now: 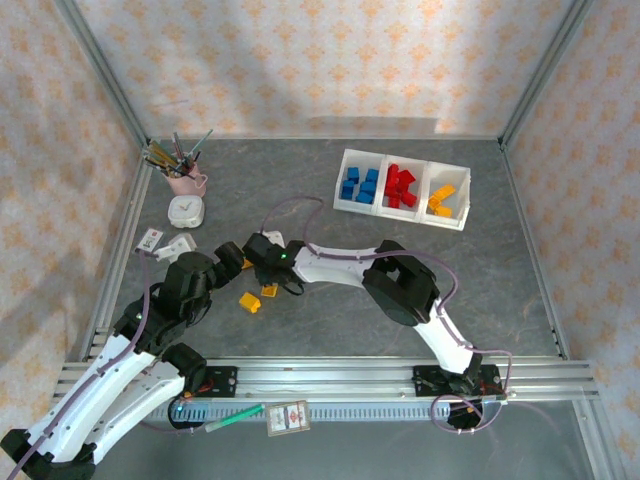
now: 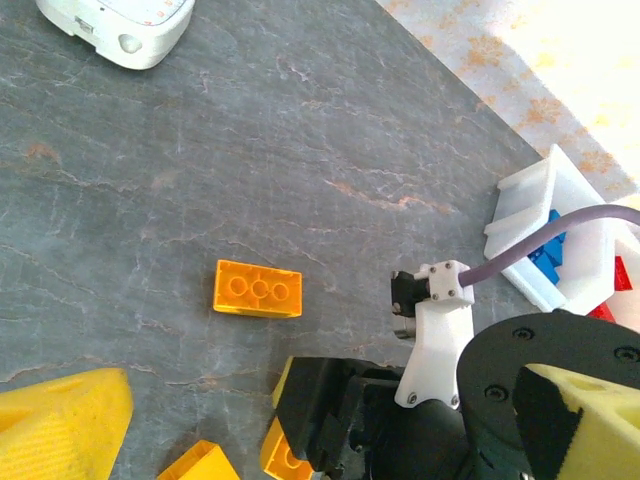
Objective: Sort the legos into containers by color
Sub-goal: Pick up the lego from the center of the table, then place the lego in the container.
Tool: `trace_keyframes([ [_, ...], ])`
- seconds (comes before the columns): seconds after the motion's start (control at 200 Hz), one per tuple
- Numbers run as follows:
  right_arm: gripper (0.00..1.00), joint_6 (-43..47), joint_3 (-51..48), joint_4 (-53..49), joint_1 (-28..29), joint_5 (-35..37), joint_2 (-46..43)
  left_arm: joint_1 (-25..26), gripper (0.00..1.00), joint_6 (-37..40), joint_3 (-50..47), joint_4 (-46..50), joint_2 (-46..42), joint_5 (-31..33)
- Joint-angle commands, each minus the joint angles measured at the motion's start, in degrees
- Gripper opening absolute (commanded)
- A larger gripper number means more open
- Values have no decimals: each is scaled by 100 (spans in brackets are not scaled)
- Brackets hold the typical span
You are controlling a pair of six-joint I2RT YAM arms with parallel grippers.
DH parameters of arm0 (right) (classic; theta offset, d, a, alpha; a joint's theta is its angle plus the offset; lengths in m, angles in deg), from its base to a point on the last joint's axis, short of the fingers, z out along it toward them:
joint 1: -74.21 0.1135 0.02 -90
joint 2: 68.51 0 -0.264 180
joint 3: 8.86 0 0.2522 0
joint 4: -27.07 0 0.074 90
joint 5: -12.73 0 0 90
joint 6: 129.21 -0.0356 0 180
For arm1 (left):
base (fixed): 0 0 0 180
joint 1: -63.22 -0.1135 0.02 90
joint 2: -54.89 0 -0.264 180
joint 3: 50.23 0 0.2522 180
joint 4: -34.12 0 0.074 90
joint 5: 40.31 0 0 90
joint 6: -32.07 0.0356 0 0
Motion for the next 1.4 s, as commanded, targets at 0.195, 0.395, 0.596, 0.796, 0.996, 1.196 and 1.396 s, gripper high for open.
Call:
trace_keyframes([
  [0.195,18,-92,-341,-189,151,213,-346,-15,99,14,48,-410,130,-205],
  [0.395,15,-343,-1054,195,-146,140,-1157,-8,99,201,189,-678,332,-494],
  [0.596,14,-438,-1883,234,-745,376,-2209,-8,99,460,265,-1274,793,-1032],
  [0.796,15,-226,-2657,101,-1929,787,-3364,44,99,577,374,-2249,1577,-1721],
  [0.996,16,286,-2933,163,-3913,989,-3943,447,99,729,771,-3119,2658,-1935],
  [1.196,18,908,-2627,655,-5601,944,-3586,708,99,910,1283,-3557,3603,-2192],
  [1.396,26,1495,-1520,686,-6042,1374,-2365,722,99,1030,1510,-3692,4027,-2300],
])
